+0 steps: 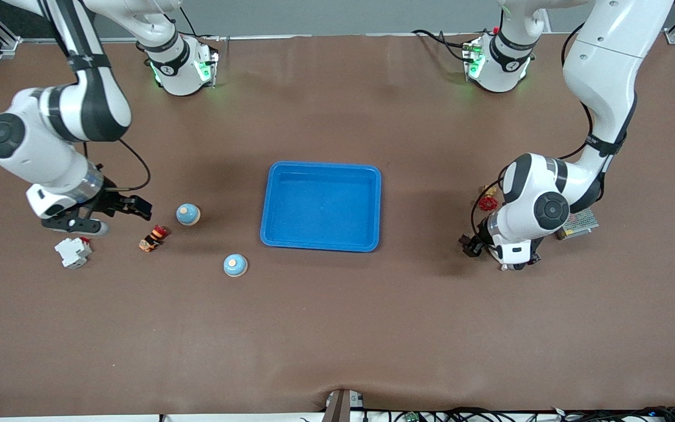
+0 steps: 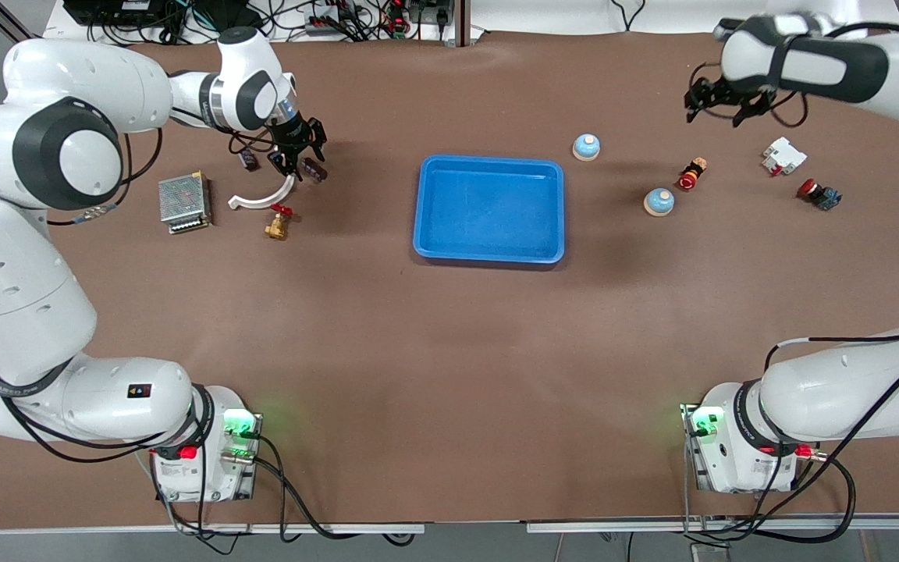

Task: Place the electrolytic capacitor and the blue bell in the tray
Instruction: 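Grasp a brown capacitor with the left gripper while the right gripper reaches a bell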

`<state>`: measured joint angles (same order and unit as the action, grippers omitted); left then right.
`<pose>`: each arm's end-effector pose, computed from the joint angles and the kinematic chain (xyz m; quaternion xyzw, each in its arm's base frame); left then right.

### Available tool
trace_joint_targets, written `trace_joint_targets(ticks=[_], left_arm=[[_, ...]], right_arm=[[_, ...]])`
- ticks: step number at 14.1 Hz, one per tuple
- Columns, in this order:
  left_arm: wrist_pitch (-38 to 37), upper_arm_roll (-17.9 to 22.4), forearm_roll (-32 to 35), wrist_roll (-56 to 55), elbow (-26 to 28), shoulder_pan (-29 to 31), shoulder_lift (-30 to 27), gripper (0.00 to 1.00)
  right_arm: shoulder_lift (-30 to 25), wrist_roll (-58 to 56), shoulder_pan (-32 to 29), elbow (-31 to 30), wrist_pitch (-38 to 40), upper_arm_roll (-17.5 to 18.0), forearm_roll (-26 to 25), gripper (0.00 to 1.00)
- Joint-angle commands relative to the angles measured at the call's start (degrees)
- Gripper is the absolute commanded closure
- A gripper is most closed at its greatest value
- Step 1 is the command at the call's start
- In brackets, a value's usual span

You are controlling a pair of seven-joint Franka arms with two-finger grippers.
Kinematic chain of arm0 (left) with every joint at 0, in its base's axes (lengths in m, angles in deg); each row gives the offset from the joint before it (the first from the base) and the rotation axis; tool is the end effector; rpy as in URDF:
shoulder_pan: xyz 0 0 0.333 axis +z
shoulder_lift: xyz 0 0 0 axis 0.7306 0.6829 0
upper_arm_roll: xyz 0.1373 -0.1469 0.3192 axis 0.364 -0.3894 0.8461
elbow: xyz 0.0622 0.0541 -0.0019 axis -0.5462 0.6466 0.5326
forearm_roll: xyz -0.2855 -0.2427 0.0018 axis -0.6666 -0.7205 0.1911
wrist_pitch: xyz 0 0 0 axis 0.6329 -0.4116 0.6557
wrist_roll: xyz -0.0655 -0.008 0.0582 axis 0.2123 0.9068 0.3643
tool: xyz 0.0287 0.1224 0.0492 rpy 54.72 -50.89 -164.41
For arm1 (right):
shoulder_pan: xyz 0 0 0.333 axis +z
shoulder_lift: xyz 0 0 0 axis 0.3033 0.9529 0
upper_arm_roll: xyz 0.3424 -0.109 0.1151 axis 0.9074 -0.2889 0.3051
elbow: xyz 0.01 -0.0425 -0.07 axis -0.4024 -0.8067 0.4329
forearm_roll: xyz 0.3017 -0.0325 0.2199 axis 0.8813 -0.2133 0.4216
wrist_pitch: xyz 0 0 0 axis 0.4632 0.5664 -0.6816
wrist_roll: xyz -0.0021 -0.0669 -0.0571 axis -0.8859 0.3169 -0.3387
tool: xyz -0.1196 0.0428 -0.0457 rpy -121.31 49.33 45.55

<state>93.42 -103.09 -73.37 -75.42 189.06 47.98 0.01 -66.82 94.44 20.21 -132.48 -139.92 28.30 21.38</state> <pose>0.6160 -0.1468 0.2350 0.9013 0.4264 -0.0723 0.0239 0.5440 0.0370 0.3993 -0.9968 0.0757 -0.0206 0.0116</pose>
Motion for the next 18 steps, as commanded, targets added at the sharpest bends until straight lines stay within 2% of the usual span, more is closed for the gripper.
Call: trace_joint_targets(ticks=[1, 3, 5, 7, 10, 14, 18], left_arm=[[1.5, -0.2, 1.4, -1.4, -1.6, 0.2, 2.0, 0.27], [1.6, -0.2, 1.5, -1.4, -1.9, 0.0, 2.6, 0.33], [1.6, -0.2, 1.6, -0.3, -2.3, 0.1, 3.3, 0.44], [1.6, -0.1, 1.6, -0.2, -2.4, -0.1, 3.5, 0.63], [1.3, -0.2, 1.6, -0.6, -2.8, -0.4, 3.1, 1.0], [-1.4, -0.9, 1.6, -1.0, -4.3, -1.0, 1.1, 1.0], [-9.6, -0.9, 1.5, -3.9, -6.9, -6.5, -2.2, 1.0]], right_arm=[[1.1, 5.1, 3.0, -4.4, -5.7, 0.1, 0.5, 0.0], [3.5, 5.5, 3.8, -6.0, -9.8, 0.1, 0.5, 0.0], [5.2, 5.4, 4.4, -7.3, -11.7, 0.1, 0.5, 0.0], [6.4, 5.4, 4.7, -9.1, -14.5, 0.1, 0.4, 0.0], [8.4, 5.3, 4.7, -12.2, -20.5, 0.1, 0.4, 0.0], [10.8, 5.3, 5.0, -13.2, -22.7, 0.1, 0.4, 0.0], [12.9, 5.3, 5.1, -13.3, -25.2, 0.1, 0.4, 0.0]])
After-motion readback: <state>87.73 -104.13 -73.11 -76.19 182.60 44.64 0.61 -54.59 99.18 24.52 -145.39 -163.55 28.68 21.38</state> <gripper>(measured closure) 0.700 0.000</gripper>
